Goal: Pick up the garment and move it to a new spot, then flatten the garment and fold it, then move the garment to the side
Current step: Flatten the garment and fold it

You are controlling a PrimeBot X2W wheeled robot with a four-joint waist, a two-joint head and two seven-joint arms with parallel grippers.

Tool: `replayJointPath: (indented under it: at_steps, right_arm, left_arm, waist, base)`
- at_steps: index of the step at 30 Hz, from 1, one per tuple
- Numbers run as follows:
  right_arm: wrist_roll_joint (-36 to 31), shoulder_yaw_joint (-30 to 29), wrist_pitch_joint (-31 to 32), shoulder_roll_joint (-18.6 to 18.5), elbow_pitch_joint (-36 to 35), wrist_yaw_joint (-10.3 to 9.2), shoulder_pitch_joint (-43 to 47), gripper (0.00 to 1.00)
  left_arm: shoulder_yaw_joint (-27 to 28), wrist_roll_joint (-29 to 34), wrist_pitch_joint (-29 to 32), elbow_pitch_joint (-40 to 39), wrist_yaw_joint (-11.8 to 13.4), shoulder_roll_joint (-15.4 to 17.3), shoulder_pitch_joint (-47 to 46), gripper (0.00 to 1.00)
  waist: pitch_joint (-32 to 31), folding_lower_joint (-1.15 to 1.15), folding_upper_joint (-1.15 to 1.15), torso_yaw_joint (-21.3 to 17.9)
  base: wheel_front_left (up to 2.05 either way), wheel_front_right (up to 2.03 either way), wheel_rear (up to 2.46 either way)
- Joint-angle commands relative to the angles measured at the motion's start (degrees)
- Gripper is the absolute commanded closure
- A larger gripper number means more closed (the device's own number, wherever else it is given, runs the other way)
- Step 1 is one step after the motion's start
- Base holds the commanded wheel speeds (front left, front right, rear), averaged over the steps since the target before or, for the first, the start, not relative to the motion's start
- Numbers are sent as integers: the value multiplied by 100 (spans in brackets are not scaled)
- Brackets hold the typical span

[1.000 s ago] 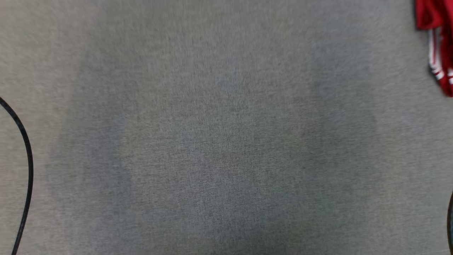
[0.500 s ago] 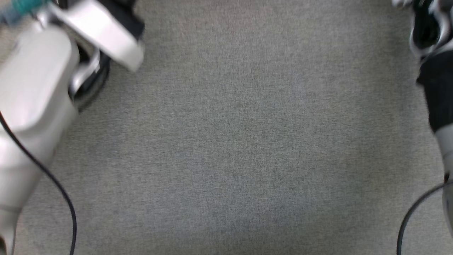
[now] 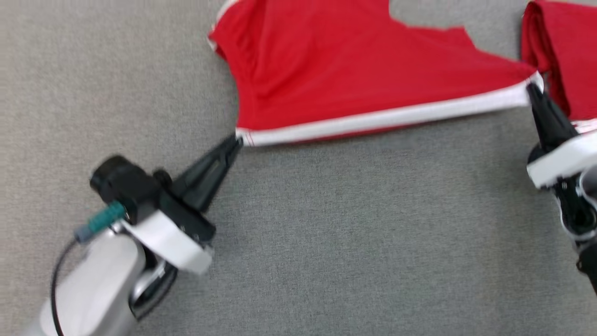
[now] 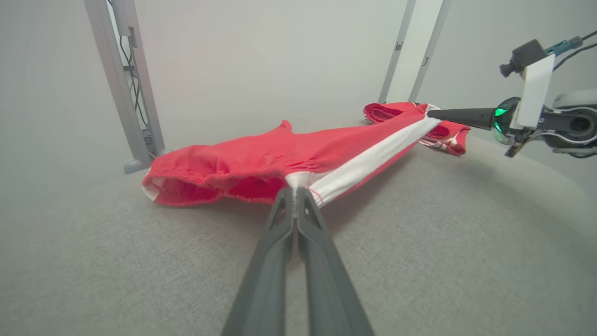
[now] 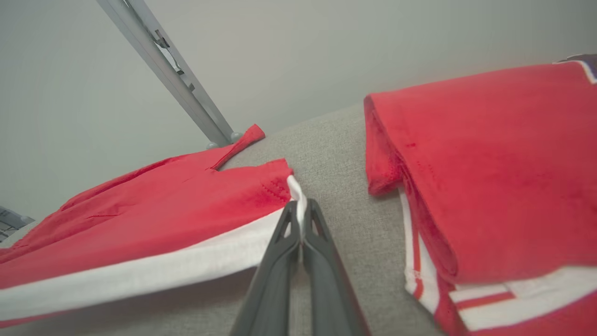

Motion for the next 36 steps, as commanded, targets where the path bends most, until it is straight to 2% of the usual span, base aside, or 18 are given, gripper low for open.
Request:
replayJointPath:
  at_steps: [1,8,14,19,23,25,28,30,36]
  right_arm:
    - [61,-40,-66,-114,-28,-18,168,100]
    - [314,-173,-285,-308,-605,-18,1385,100]
    - [363,-481,-241,-437,-1166,-19,2305,100]
    - [211,-962,-40,-553,-1805,-25,3095,100]
    - [-45,-1529,294,-451,-2296,-26,3572,100]
    - [-220,-1825,504,-287,-2443,-27,3630,100]
    - [-741,-2091,883,5,-2530,-23,3474,100]
    - [-1032,-2175,1161,236,-2521,-13,3253,100]
    - [-1903,-2478,1737,699,-1895,-11,2116,100]
  left_arm:
    - [79,64,-24,-28,7,50,139,100]
    - [65,631,-24,-312,20,-41,1241,100]
    - [124,832,-25,-662,222,42,2082,100]
    - [77,901,-25,-1087,346,194,2625,100]
    - [33,810,57,-1380,425,261,2887,100]
    - [7,612,113,-1488,360,188,2926,100]
    - [-135,-157,224,-1587,133,-135,2872,100]
    - [-275,-504,387,-1555,61,-210,2626,100]
    - [-560,-1103,473,-1147,6,-497,1897,100]
  waist:
    - [-262,0,0,-18]
    - [-862,0,0,-57]
    - [-1298,0,0,-93]
    - [-1535,0,0,-14]
    - [-1646,0,0,57]
    - [-1642,0,0,101]
    - [-1577,0,0,198]
    - [-1492,0,0,250]
    - [-1103,0,0,457]
  base:
    - [0,0,0]
    - [0,0,0]
    - [0,0,0]
    - [0,0,0]
    - [0,0,0]
    - [0,0,0]
    - [0,0,0]
    - [0,0,0]
    - [0,0,0]
